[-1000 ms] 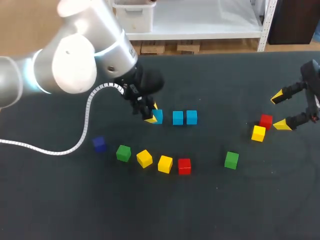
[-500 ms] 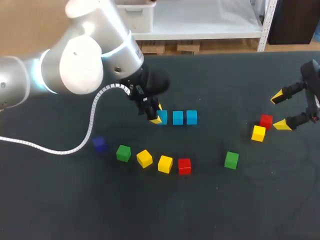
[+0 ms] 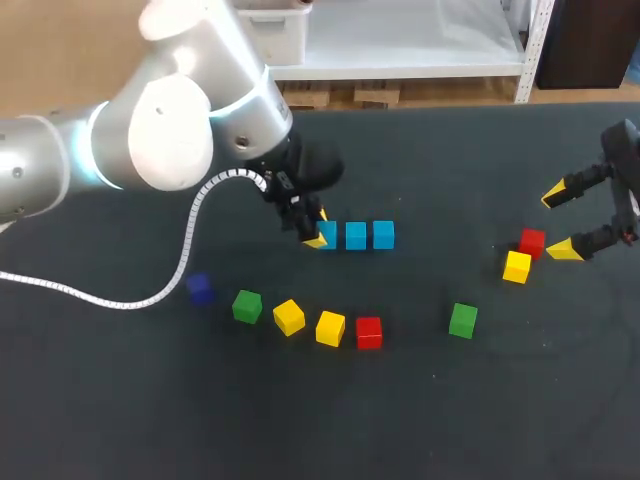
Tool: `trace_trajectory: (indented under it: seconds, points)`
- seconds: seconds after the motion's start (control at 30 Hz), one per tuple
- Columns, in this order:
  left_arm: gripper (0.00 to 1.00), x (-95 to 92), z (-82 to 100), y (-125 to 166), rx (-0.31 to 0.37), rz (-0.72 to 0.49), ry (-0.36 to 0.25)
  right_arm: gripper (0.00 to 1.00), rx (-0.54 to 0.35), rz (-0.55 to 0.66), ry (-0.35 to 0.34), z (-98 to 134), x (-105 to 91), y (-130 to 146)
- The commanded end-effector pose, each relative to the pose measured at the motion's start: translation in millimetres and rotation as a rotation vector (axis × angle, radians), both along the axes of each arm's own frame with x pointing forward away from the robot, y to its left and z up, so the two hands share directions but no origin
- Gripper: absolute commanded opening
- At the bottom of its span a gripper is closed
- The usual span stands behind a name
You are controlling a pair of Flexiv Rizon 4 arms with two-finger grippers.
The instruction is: Place the blue cubes, place green cubes on the blue cubes, place the yellow cubes on the green cubes, then place the red cubes on the yellow cubes, and place purple cube on the red cubes.
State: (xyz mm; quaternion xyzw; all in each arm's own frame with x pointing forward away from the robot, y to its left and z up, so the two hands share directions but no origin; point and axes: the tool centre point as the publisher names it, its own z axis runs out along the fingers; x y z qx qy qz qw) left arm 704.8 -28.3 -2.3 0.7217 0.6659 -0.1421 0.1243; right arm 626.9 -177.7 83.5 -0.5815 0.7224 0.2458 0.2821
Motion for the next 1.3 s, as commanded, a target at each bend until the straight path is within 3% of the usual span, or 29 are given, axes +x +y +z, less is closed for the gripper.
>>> trace_trajectory:
  seconds: [0.03,1.3]
  points:
    - [0.0,4.3,-1.6,-0.3,0.002,0.002,0.005,1.0,0.003,0.001,-0.001,-0.7,0.6,0.1]
    - [0.0,5.6,-6.8,-3.6,0.007,0.008,0.013,1.0,0.003,0.001,-0.001,-0.7,0.6,0.1]
